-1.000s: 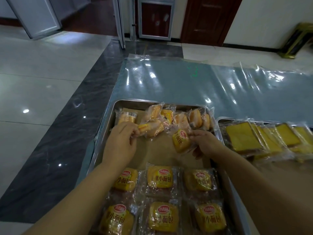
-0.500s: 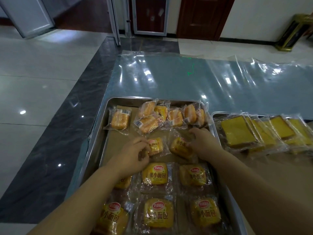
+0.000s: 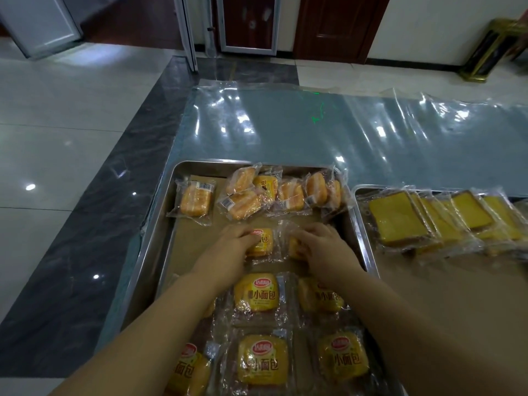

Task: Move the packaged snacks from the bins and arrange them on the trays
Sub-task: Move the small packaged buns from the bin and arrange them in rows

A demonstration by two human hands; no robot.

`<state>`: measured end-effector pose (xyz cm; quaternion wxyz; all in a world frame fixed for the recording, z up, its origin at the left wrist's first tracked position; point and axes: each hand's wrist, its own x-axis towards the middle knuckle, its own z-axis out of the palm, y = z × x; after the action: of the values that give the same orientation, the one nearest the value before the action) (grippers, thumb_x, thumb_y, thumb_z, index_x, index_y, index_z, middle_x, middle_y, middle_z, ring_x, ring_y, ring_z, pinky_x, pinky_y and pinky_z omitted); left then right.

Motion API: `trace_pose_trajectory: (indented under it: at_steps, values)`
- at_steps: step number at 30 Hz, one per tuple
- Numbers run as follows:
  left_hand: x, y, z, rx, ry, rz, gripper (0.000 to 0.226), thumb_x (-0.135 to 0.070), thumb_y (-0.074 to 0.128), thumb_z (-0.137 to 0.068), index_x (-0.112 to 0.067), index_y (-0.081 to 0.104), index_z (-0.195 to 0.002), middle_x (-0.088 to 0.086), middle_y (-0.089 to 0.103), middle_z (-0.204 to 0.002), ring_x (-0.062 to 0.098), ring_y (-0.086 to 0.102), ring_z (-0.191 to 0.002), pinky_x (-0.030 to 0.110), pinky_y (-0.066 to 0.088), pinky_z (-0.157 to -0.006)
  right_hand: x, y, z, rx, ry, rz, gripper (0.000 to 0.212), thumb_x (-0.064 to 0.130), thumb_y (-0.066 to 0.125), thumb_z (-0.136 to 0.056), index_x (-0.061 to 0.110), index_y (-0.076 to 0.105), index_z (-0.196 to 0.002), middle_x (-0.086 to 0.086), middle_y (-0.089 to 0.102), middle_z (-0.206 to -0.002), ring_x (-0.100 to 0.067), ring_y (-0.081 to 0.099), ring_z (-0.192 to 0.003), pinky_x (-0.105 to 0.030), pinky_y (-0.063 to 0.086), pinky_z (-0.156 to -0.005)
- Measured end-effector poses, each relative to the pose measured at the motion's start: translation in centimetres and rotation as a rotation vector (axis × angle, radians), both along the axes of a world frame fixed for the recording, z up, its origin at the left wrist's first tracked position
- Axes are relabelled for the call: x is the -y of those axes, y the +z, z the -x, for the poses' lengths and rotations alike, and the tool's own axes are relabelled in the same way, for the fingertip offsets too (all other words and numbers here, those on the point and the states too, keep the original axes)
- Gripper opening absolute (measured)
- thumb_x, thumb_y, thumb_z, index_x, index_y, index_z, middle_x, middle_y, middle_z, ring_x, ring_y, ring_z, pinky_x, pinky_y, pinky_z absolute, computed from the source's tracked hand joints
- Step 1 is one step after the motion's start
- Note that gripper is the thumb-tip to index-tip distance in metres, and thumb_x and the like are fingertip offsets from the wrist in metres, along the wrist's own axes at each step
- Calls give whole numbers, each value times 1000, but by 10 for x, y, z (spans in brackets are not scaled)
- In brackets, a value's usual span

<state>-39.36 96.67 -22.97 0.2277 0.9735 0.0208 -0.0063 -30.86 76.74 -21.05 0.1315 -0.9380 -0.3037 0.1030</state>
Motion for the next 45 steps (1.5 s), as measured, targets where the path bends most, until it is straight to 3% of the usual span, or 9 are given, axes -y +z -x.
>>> trace_pose_trajectory:
  at_steps: [5,11,18,24,29,34,40,42,45]
  values:
    - [12,2,-4,-48,11,37,47,-13,55,-86,-20,51,-132,1,40,-139,20,32,-130,34,34,-104,8,1,-5,-3,-89,106,59,19,68,-79,31,47,-133,-1,43,-135,-24,36,-124,-39,43,-97]
    - [32,4,-9,-3,123,20,38,-45,51,-90,-29,56,-125,-2,45,-124,17,37,-117,32,40,-93,6,0,3,-33,-94,98,49,19,46,-92,29,37,-139,-7,41,-136,-28,33,-128,-42,42,-99]
    - [40,2,-7,-7,116,-27,48,-45,62,-82,-32,46,-125,-4,37,-125,17,32,-117,30,42,-87,5,9,1,-144,-77,125,56,14,54,-84,35,41,-134,-5,41,-129,-30,33,-124,-43,42,-96]
    - [4,23,-27,282,319,-42,41,-44,57,-84,-28,48,-121,-2,45,-124,19,40,-117,29,36,-90,-11,23,-14,-27,-140,-65,44,29,58,-86,27,49,-128,-2,47,-128,-25,39,-119,-43,42,-95]
    - [-33,31,-59,107,395,-48,60,-45,59,-83,-28,34,-135,4,38,-138,28,32,-128,40,32,-102,-38,26,-23,-27,-35,-128,36,25,58,-88,25,52,-123,1,50,-122,-18,46,-111,-38,47,-90]
    - [-44,32,-77,47,350,-6,34,-34,48,-94,-28,48,-126,1,56,-115,22,54,-105,32,41,-81,-60,20,-30,-52,-7,-134,38,28,57,-87,29,50,-125,5,52,-118,-12,50,-102,-30,47,-83]
    - [-56,50,-64,352,500,192,18,-30,38,-99,-23,54,-103,-12,54,-80,6,53,-70,26,44,-60,-69,14,-37,-70,-51,-131,33,30,58,-87,29,53,-119,6,54,-111,-12,52,-94,-31,49,-79]
    - [-60,58,-57,377,560,281,16,-28,40,-99,-25,55,-102,-16,51,-79,-2,51,-70,19,39,-57,-74,12,-35,-82,-70,-143,34,30,59,-87,28,52,-119,6,54,-107,-12,53,-91,-32,51,-78]
    - [-62,65,-41,356,611,366,16,-26,39,-99,-28,54,-103,-11,56,-87,5,55,-78,24,43,-65,-83,12,-33,-98,-87,-182,34,30,59,-87,28,50,-120,7,57,-104,-11,56,-87,-31,52,-75]
